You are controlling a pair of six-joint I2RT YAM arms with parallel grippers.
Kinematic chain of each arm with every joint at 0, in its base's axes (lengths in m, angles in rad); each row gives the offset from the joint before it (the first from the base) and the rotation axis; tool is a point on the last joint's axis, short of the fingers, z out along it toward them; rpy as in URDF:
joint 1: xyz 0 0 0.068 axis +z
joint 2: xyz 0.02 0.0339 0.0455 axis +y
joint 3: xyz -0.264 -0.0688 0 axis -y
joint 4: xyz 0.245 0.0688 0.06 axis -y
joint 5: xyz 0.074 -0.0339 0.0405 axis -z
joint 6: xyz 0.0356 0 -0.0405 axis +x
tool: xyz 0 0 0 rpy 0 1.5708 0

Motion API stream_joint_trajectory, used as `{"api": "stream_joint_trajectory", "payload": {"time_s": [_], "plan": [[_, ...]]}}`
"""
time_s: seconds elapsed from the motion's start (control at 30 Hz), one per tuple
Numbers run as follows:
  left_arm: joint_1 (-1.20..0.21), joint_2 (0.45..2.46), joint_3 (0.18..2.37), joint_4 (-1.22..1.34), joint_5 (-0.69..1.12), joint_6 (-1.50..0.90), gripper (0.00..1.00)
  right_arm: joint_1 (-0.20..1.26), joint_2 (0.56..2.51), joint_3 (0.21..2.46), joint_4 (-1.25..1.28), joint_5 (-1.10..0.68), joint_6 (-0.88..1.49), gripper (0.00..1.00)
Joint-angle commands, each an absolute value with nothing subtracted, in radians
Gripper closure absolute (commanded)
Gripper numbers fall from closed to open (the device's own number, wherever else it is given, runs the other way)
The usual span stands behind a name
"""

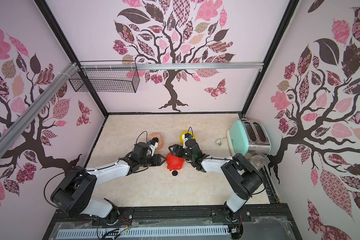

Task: Close piggy banks
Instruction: Turn over the piggy bank at the center of the board.

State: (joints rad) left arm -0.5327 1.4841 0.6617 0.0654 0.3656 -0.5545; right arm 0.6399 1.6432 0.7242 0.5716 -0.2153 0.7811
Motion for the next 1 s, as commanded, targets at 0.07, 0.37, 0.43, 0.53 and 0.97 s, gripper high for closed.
{"api": "stream_joint_trajectory", "payload": {"time_s": [0.07, 0.37, 0.43, 0.53, 0.97], "plan": [[-0.541, 1.471, 0.651, 0.071, 0.352, -0.559, 0.50, 0.644, 1.577, 0.719, 0.508, -0.185, 0.696, 0.15], [-0.541, 1.465, 0.645, 0.074, 0.354, -0.561, 0.50, 0.637, 1.518, 0.639, 0.543, -0.165, 0.682, 0.12], [-0.541, 1.465, 0.642, 0.075, 0.354, -0.560, 0.50, 0.635, 1.508, 0.611, 0.580, -0.163, 0.685, 0.10], [-0.541, 1.463, 0.640, 0.078, 0.354, -0.563, 0.50, 0.634, 1.512, 0.599, 0.604, -0.176, 0.692, 0.10], [-0.544, 1.482, 0.647, 0.078, 0.362, -0.559, 0.50, 0.635, 1.579, 0.598, 0.730, -0.184, 0.782, 0.10]]}}
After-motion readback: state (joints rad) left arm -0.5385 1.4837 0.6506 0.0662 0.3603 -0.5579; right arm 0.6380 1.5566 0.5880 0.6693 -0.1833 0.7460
